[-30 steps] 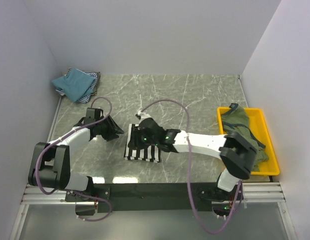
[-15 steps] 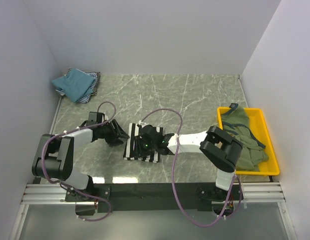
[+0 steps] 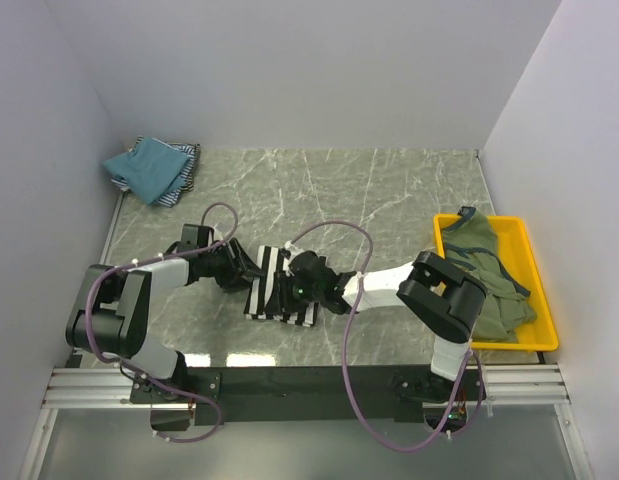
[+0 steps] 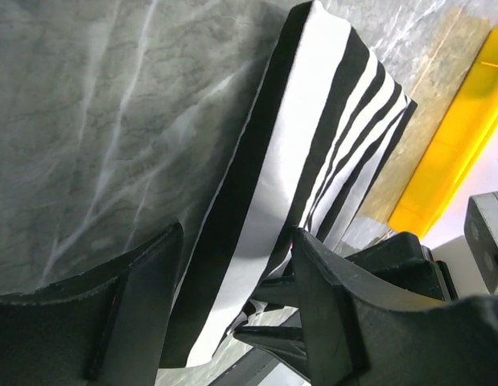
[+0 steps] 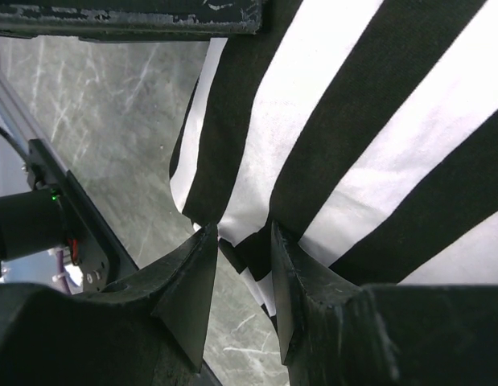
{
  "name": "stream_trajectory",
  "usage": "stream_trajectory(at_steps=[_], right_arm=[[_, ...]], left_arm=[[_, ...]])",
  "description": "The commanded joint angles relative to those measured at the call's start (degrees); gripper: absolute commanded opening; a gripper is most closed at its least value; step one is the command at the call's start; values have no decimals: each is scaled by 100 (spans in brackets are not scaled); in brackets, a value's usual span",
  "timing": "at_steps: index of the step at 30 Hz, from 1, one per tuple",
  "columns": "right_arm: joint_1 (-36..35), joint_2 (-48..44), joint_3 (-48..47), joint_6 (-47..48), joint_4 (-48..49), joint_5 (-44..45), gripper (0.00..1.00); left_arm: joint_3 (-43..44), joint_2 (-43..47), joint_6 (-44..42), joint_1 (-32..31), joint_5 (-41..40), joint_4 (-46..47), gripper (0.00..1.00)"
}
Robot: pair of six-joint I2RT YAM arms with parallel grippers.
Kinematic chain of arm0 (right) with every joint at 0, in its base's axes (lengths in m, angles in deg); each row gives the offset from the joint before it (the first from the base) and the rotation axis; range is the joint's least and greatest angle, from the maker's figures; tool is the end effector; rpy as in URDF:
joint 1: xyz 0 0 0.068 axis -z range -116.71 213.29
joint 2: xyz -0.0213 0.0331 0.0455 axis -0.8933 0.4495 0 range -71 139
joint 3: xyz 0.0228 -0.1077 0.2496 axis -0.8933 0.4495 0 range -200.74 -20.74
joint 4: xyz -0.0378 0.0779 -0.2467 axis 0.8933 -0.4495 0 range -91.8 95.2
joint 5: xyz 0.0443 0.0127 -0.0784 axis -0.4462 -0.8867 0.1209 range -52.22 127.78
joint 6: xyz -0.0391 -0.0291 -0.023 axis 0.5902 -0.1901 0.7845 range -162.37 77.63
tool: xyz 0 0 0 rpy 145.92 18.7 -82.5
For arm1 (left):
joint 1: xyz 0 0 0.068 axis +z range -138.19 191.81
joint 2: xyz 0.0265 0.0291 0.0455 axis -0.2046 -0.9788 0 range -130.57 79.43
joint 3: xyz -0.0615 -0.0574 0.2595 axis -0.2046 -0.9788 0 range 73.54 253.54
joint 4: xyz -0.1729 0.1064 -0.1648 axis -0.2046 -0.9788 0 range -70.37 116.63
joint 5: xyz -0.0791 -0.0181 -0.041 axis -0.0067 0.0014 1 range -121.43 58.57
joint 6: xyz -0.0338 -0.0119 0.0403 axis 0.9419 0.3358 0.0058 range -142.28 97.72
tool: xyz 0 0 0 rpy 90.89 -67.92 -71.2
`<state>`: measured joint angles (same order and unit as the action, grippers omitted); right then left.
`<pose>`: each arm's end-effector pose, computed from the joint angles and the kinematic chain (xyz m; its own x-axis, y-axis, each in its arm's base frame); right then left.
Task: Fold and stack the tank tops
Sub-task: Neatly place the folded tank top to the corner
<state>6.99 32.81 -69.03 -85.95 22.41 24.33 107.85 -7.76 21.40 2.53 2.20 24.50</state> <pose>0.1908 0.3012 0.1346 -0.8768 -0.1063 -0.4690 -0.4224 0.6364 0.6454 0.2555 -0.0617 0.1331 -0.8939 -0.4367 -0.1012 -0.2348 0.6485 -0.7241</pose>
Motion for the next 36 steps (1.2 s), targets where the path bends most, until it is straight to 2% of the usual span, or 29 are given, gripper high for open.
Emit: stream_trajectory(at_steps=[1, 8, 14, 17, 18, 20, 21, 22, 25, 27, 32, 36], right_arm=[[92, -10, 390, 86, -262, -52, 41], [162, 25, 540, 86, -87, -175, 40], [206, -80, 654, 112, -104, -114, 40], [233, -98, 681, 130, -104, -96, 40], [233, -106, 681, 130, -113, -87, 40], [224, -141, 655, 156, -174, -61, 41], [241, -203, 611, 200, -218, -17, 41], [233, -238, 576, 217, -279, 18, 41], [233, -554, 331, 332, -613, 228, 45], [233, -930, 102, 437, -964, 491, 47], [294, -1888, -259, 604, -1605, 958, 52], [399, -2321, -461, 710, -1905, 1125, 52]], left_arm=[[-143, -201, -132, -118, -50, -7, 64], [103, -631, -123, -426, 109, 160, 64], [164, -887, -79, -443, -75, 108, 57], [295, -913, -114, -461, -233, -50, 39], [348, -939, -132, -470, -295, -111, 26], [523, -957, -176, -531, -514, -296, 15], [594, -966, -193, -557, -593, -384, 4], [734, -974, -193, -627, -812, -524, 1], [963, -948, -176, -759, -1182, -709, 1], [1306, -931, -228, -786, -1743, -1016, 1], [2509, -1123, -509, -760, -3279, -1693, 1], [3502, -1641, -843, -462, -4126, -1975, 1]])
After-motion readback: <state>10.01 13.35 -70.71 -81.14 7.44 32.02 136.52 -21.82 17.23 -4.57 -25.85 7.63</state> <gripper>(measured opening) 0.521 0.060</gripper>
